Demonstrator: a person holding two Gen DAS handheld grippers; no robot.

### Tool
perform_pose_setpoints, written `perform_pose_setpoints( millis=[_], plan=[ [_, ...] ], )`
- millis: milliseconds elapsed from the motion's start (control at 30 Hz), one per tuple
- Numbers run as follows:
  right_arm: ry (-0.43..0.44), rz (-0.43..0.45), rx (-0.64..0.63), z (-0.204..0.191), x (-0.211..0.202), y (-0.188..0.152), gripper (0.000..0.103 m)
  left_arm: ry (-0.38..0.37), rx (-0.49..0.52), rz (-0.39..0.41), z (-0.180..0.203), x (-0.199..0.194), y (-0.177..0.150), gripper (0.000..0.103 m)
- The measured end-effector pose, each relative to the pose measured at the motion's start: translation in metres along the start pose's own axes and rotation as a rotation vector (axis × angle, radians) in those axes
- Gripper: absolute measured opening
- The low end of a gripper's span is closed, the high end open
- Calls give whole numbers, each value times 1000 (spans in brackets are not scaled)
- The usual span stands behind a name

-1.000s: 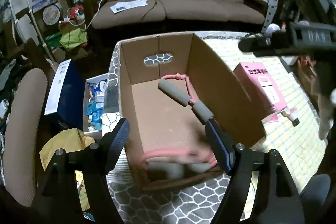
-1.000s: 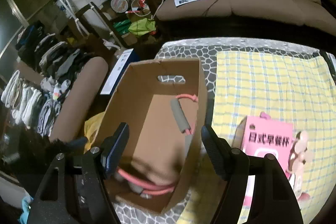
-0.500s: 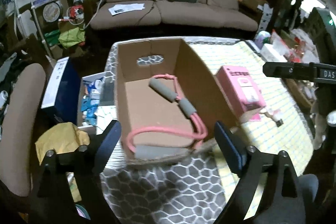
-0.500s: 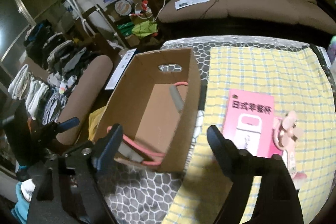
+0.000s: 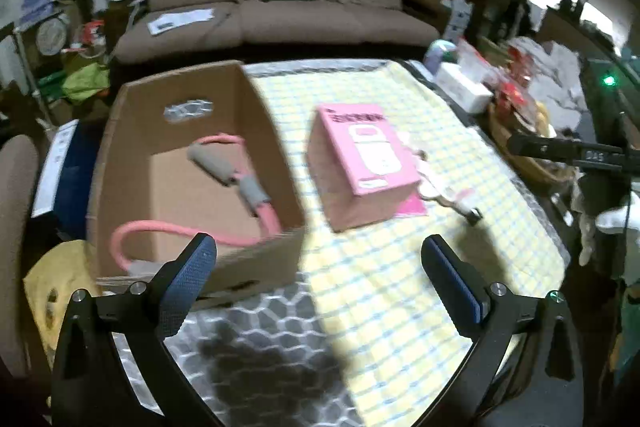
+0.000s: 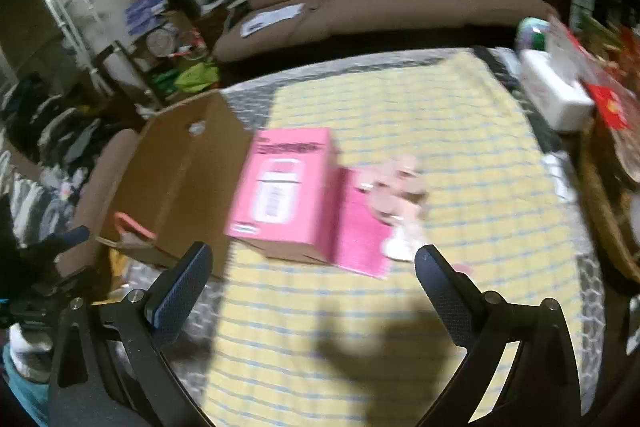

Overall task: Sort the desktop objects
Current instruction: 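Withdraw both grippers from the box back over the cloth, then grasp the pink 'ON RAINY DAY' fan by its handle with the right gripper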

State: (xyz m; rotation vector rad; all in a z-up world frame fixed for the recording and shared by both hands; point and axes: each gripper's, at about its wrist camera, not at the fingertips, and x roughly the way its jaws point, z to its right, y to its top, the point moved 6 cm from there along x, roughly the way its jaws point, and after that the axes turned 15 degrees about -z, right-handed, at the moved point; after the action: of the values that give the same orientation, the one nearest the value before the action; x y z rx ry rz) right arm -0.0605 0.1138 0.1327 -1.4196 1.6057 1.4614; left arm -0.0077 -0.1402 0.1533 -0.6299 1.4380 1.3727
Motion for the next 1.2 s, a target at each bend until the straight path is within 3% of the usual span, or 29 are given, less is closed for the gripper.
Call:
perform_pose_setpoints(
  millis=[300, 633, 900, 1200],
  plan=[
    [-20, -11, 63, 67, 18, -30, 102, -96, 71, -97, 83, 68, -9, 103],
    [-26, -55, 69, 101, 75, -32, 96, -130, 100, -153, 126, 129, -6, 103],
    [-46, -75, 26, 110, 102, -27, 96, -136, 64, -136, 134, 154, 9, 103],
    [-80, -75, -6, 122, 119, -23, 96, -131, -14, -107, 117, 168, 19, 103]
  ],
)
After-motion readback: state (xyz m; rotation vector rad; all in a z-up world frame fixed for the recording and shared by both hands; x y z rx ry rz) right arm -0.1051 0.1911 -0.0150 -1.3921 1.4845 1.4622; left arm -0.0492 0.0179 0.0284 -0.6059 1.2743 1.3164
